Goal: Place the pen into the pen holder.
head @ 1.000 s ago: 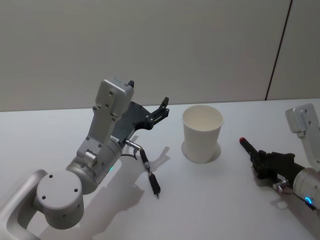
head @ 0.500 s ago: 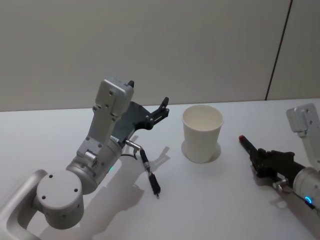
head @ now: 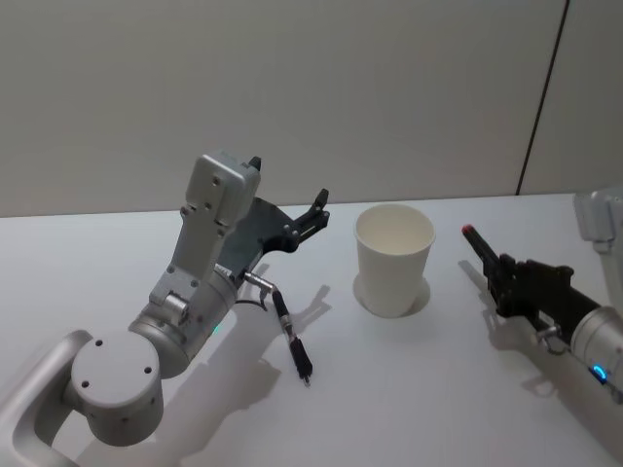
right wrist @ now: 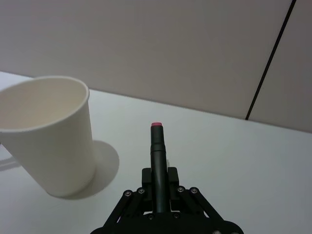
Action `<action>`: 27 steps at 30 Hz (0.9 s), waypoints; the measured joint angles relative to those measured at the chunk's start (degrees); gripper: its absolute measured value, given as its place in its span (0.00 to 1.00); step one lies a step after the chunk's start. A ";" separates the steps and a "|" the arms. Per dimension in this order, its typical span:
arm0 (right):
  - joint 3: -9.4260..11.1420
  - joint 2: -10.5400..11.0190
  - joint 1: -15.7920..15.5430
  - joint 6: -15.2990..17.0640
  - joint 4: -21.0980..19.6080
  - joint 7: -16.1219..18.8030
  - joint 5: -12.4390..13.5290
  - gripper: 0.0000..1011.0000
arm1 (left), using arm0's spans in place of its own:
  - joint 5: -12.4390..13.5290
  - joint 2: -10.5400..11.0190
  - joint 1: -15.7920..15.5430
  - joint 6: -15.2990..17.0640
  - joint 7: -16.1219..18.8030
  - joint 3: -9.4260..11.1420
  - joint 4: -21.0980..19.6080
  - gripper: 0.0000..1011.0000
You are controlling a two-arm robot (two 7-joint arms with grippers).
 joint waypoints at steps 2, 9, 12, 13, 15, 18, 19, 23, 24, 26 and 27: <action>0.08 -0.06 0.13 -1.64 0.02 0.21 0.17 0.17 | 0.00 0.00 0.00 0.00 0.00 0.00 0.00 0.99; 0.37 -0.46 0.94 -7.82 0.28 1.14 1.23 0.17 | 0.00 0.00 0.00 0.00 0.00 0.00 0.00 0.99; 0.48 -0.67 1.33 -9.58 0.45 1.43 1.65 0.17 | 0.00 0.00 0.00 0.00 0.00 0.00 0.00 0.99; 0.52 -0.82 1.62 -10.76 0.58 1.65 1.89 0.17 | 0.00 0.00 0.00 0.00 0.00 0.00 0.00 0.99; 0.56 -1.02 2.00 -12.13 0.78 1.97 2.23 0.17 | 0.00 0.00 0.00 0.00 0.00 0.00 0.00 0.99; 0.61 -1.44 2.73 -14.77 1.20 2.64 2.92 0.17 | 0.00 0.00 0.00 0.00 0.00 0.00 0.00 0.99; 0.63 -1.70 3.20 -15.99 1.49 3.01 3.29 0.17 | 0.00 0.00 0.00 0.00 0.00 0.00 0.00 0.99; 0.64 -2.36 4.37 -19.19 2.19 4.10 4.28 0.17 | 0.00 0.00 0.00 0.00 0.00 0.00 0.00 0.99; 0.64 -2.51 4.63 -19.83 2.36 4.25 4.50 0.17 | 0.00 0.00 0.00 0.00 0.00 0.00 0.00 0.99; 0.62 -3.07 5.56 -21.60 2.89 5.10 5.14 0.17 | 0.00 0.00 0.00 0.00 0.00 0.00 0.00 0.99; 0.59 -3.25 5.85 -22.42 3.16 5.49 5.47 0.17 | 0.00 0.00 0.00 0.00 0.00 0.00 0.00 0.99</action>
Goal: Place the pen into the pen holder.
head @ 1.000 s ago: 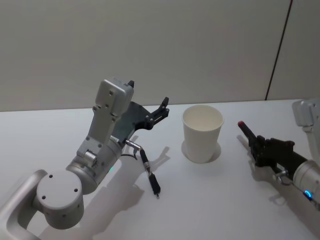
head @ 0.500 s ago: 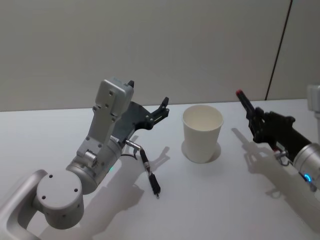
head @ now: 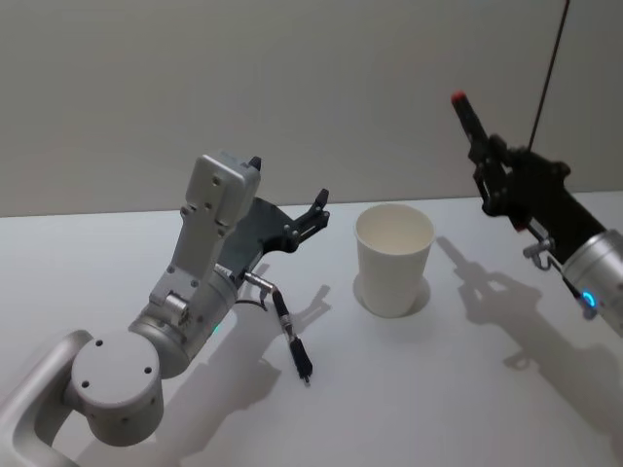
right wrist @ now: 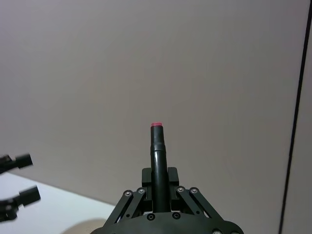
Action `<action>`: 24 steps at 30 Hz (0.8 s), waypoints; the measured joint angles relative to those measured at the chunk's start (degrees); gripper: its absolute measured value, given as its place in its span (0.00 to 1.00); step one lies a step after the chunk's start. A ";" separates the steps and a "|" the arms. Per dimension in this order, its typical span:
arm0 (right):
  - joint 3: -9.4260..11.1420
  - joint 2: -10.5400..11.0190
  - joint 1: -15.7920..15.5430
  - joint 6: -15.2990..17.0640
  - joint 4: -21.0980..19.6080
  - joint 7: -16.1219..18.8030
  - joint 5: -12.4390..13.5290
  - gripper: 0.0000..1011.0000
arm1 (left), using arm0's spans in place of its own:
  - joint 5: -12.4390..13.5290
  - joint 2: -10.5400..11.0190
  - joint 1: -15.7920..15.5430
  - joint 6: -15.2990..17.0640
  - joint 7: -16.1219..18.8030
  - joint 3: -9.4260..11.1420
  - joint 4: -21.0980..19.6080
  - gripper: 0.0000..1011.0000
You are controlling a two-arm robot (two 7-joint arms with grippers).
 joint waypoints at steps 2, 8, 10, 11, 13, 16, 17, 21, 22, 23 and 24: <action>-0.07 -0.55 1.06 -1.74 0.68 0.84 0.71 0.17 | 0.00 0.00 0.00 0.00 0.00 0.00 0.00 0.99; -0.60 -2.51 4.06 -6.69 3.13 4.18 3.04 0.17 | 0.00 0.00 0.00 0.00 0.00 0.00 0.00 0.99; -0.82 -3.12 4.94 -7.67 3.92 4.96 3.53 0.17 | 0.00 0.00 0.00 0.00 0.00 0.00 0.00 0.99; -1.02 -3.60 5.66 -8.57 4.57 5.77 3.95 0.17 | 0.00 0.00 0.00 0.00 0.00 0.00 0.00 0.99; -1.23 -4.08 6.32 -9.44 5.26 6.58 4.38 0.17 | 0.00 0.00 0.00 0.00 0.00 0.00 0.00 0.99; -1.67 -5.04 7.66 -10.77 6.77 7.85 4.91 0.17 | 0.00 0.00 0.00 0.00 0.00 0.00 -0.01 0.99; -1.84 -5.37 8.12 -11.24 7.39 8.34 5.06 0.17 | 0.00 0.00 0.00 0.00 0.00 0.00 0.00 0.99; -2.22 -6.10 9.09 -12.38 8.79 9.39 5.21 0.17 | 0.00 0.00 0.00 0.00 0.00 0.00 0.00 0.99; -2.31 -6.27 9.30 -12.59 9.17 9.55 5.21 0.17 | 0.00 0.00 0.00 0.00 0.00 0.00 0.00 0.99; -2.45 -6.51 9.63 -13.00 9.79 9.84 5.17 0.17 | 0.00 0.00 0.00 0.00 0.00 0.00 0.00 0.99; -2.51 -6.60 9.74 -13.17 10.03 9.96 5.10 0.17 | 0.00 0.00 0.00 0.00 0.00 0.00 0.00 0.99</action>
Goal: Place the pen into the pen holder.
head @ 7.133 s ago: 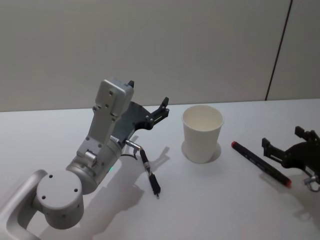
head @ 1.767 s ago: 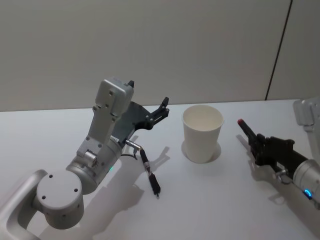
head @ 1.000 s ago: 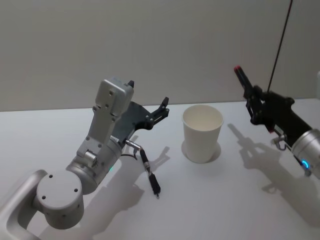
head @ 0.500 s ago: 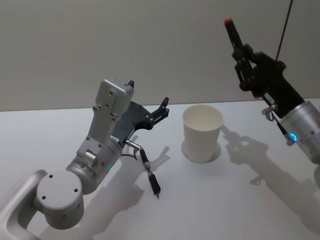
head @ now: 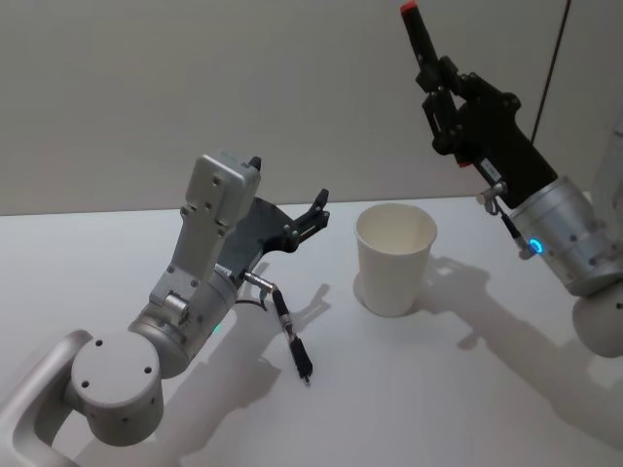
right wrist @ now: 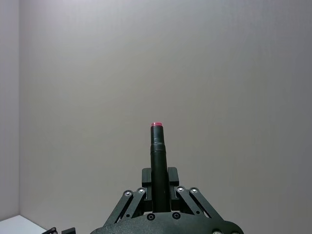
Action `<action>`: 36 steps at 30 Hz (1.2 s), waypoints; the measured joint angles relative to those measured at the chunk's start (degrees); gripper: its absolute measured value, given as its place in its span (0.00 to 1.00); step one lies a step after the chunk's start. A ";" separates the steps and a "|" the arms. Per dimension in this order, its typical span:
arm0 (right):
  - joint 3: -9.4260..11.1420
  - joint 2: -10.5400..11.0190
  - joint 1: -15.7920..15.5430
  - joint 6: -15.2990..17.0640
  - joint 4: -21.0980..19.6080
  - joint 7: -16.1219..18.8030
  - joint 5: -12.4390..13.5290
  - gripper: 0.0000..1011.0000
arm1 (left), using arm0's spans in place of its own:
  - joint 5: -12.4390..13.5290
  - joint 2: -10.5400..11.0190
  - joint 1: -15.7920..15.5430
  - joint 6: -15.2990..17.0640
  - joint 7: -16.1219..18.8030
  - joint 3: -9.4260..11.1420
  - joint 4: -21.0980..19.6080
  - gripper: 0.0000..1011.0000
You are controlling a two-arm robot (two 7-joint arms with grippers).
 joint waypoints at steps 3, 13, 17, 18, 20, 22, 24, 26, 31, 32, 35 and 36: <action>-0.22 -0.33 0.43 -0.69 0.97 0.37 -0.48 0.17 | 0.00 0.00 0.00 0.00 0.00 0.00 0.00 0.99; -0.95 -0.99 1.33 -3.17 4.45 1.21 -3.15 0.17 | 0.00 0.00 0.00 0.00 0.00 0.00 0.00 0.99; -1.23 -1.27 1.76 -4.33 5.99 1.68 -4.26 0.17 | 0.00 0.00 0.00 0.00 0.00 0.00 0.00 0.99; -1.30 -1.34 1.84 -4.59 6.44 1.81 -4.51 0.17 | 0.00 0.00 0.00 0.00 0.00 0.00 0.00 0.99; -1.46 -1.53 2.15 -5.15 7.45 2.05 -5.00 0.17 | 0.00 0.00 0.00 0.00 0.00 0.00 0.00 0.99; -1.64 -1.77 2.52 -5.87 8.67 2.39 -5.54 0.17 | 0.00 0.00 0.00 0.00 0.00 0.00 0.00 0.99; -1.75 -1.90 2.75 -6.36 9.37 2.63 -5.88 0.17 | 0.00 0.00 0.00 0.00 0.00 0.00 0.00 0.99; -1.86 -2.05 2.97 -6.74 10.06 2.85 -6.12 0.17 | 0.00 0.00 0.00 0.00 0.00 0.00 0.00 0.99; -2.29 -2.58 3.69 -7.97 12.48 3.63 -6.82 0.17 | 0.00 -0.01 0.00 0.00 0.00 0.00 0.00 0.99; -2.37 -2.66 3.80 -8.10 12.77 3.70 -6.88 0.17 | 0.00 0.00 0.00 0.00 0.00 0.00 0.00 0.99; -2.65 -2.89 4.03 -8.58 13.89 4.02 -7.14 0.17 | 0.00 0.00 0.00 0.00 0.00 0.00 0.00 0.99; -2.75 -2.98 4.09 -8.75 14.29 4.14 -7.26 0.17 | 0.00 0.00 0.00 0.00 0.00 0.00 0.00 0.99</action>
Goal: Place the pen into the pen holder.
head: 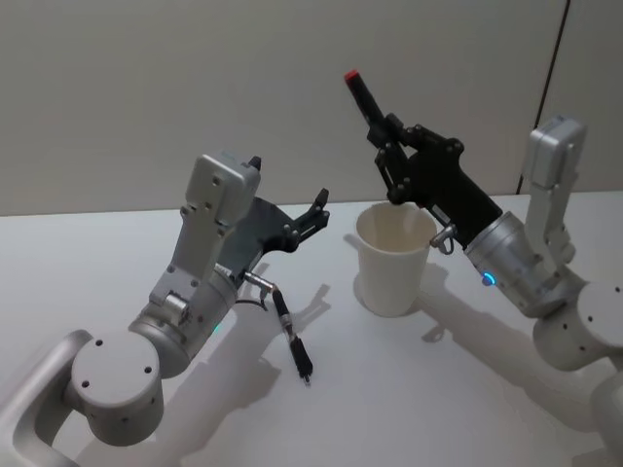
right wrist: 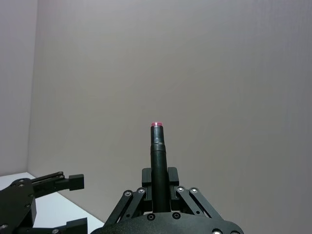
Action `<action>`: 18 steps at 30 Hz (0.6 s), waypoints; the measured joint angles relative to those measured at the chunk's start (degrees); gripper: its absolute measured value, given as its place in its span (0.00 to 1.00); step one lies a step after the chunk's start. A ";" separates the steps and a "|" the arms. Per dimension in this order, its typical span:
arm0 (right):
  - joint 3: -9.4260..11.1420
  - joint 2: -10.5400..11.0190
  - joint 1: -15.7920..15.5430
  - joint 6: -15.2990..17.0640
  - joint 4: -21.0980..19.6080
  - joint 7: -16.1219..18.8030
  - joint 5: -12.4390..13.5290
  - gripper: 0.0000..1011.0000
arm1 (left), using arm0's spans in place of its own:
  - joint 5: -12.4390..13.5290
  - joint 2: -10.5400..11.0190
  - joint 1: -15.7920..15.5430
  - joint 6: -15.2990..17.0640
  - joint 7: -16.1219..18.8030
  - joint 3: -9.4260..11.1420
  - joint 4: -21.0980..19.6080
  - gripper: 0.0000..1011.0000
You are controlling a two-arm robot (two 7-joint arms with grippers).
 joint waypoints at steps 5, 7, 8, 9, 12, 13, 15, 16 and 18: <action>-0.36 -0.20 0.04 -0.34 1.02 0.26 -0.25 0.17 | 0.00 0.00 0.00 0.00 0.00 0.00 0.00 0.99; -0.51 -0.26 0.04 -0.47 1.36 0.32 -0.37 0.17 | 0.00 0.00 0.00 0.00 0.00 0.00 0.00 0.99; -0.56 -0.27 0.03 -0.52 1.44 0.33 -0.43 0.17 | 0.00 0.01 0.00 0.00 0.00 0.00 0.00 0.99; -0.64 -0.30 -0.02 -0.56 1.60 0.34 -0.51 0.17 | 0.00 0.00 0.00 0.00 0.00 0.00 0.00 0.99; -0.77 -0.31 -0.14 -0.59 1.78 0.34 -0.65 0.17 | 0.00 0.00 0.00 0.00 0.00 0.00 0.00 0.99; -0.81 -0.32 -0.18 -0.60 1.82 0.34 -0.71 0.17 | 0.00 0.00 0.00 0.00 0.00 0.00 0.00 0.99; -0.89 -0.32 -0.31 -0.63 1.92 0.33 -0.90 0.17 | 0.00 0.00 0.00 0.00 0.00 0.00 0.00 0.99; -0.96 -0.32 -0.40 -0.65 1.98 0.28 -1.02 0.17 | 0.00 0.00 0.00 0.00 0.00 0.00 0.00 0.99; -1.02 -0.31 -0.48 -0.68 2.01 0.16 -1.21 0.17 | 0.00 0.00 0.00 0.00 0.00 0.00 0.00 0.99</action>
